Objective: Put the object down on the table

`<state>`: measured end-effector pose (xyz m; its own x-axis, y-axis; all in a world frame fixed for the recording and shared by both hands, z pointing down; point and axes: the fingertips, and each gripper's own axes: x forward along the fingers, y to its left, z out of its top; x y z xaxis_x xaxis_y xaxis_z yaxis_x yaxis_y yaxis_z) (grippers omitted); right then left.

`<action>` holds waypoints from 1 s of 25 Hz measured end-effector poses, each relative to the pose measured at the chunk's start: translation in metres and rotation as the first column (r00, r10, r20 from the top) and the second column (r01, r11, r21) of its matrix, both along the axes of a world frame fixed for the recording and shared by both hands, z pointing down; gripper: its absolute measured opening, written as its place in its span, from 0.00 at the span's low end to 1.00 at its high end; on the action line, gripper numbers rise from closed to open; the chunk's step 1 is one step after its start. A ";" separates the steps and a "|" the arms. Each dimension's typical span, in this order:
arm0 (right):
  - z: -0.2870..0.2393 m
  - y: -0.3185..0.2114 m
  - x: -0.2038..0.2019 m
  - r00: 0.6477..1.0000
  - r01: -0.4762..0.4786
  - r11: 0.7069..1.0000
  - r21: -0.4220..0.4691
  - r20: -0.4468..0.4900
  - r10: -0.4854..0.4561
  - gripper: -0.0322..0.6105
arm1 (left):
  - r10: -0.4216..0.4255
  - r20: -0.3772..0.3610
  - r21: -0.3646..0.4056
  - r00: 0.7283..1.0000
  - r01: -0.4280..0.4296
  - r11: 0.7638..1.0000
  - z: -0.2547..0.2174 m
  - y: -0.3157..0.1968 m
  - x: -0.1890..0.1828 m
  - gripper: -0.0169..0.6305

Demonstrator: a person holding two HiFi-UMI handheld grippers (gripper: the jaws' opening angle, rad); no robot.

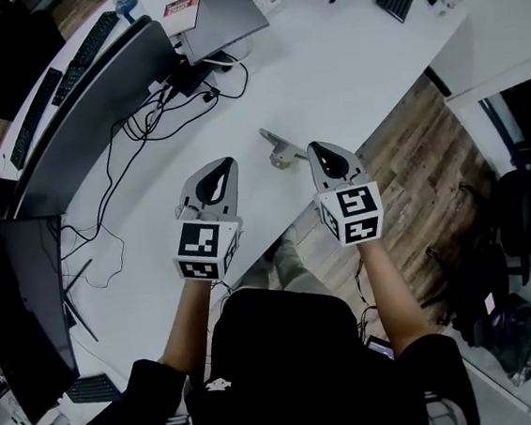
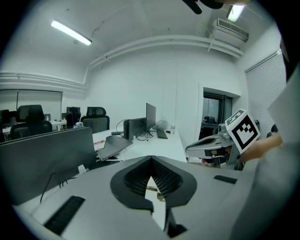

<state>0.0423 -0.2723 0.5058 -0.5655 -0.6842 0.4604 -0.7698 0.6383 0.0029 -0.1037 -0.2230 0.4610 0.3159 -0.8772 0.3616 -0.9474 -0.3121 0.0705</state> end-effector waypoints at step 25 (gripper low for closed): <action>-0.169 0.019 0.033 0.987 -0.105 0.951 0.289 0.150 0.063 0.09 | 0.110 -0.017 0.282 0.994 -0.101 0.954 -0.132 0.005 0.044 0.05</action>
<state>0.0757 -0.2533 0.3368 -0.5434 -0.8255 0.1527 -0.8269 0.5577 0.0724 -0.0600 -0.2176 0.3295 0.4192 -0.9030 0.0944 -0.9068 -0.4215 -0.0044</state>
